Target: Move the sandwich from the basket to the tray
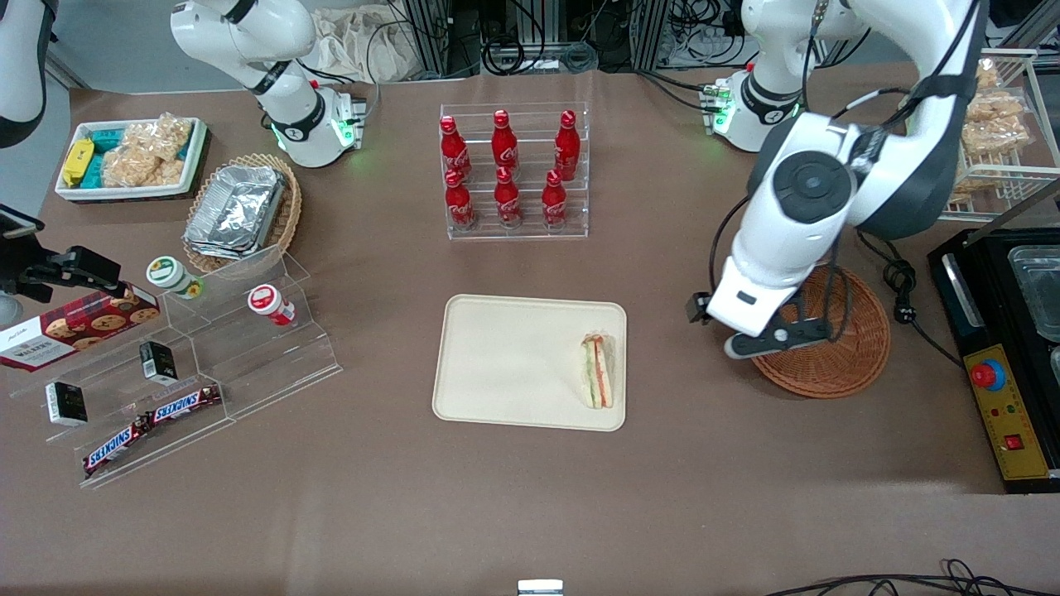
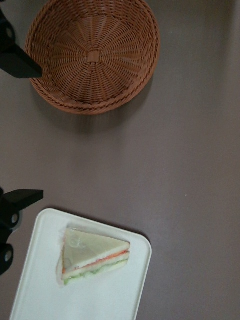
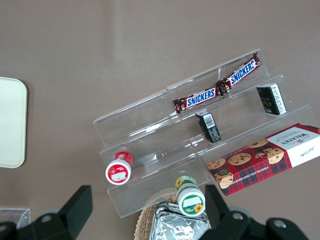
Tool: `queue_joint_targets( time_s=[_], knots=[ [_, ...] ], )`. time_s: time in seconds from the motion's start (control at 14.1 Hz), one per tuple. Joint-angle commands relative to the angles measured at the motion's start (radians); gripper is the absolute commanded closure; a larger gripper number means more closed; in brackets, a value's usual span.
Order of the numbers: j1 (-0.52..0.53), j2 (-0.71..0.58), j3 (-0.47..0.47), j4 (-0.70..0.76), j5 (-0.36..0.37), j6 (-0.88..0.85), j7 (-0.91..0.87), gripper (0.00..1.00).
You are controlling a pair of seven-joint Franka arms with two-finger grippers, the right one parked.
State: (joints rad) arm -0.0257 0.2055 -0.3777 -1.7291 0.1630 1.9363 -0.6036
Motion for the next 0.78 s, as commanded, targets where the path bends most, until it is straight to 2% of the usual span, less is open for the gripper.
queue_joint_targets(
  time_s=[0.0,0.21,0.42,0.71],
  knots=[
    [0.128,-0.098,-0.001,-0.043,-0.114,-0.046,0.193,0.00],
    [0.243,-0.144,-0.001,0.002,-0.141,-0.166,0.313,0.00],
    [0.306,-0.100,0.002,0.162,-0.146,-0.337,0.324,0.00],
    [0.337,-0.067,0.002,0.206,-0.142,-0.355,0.323,0.00]
  ],
)
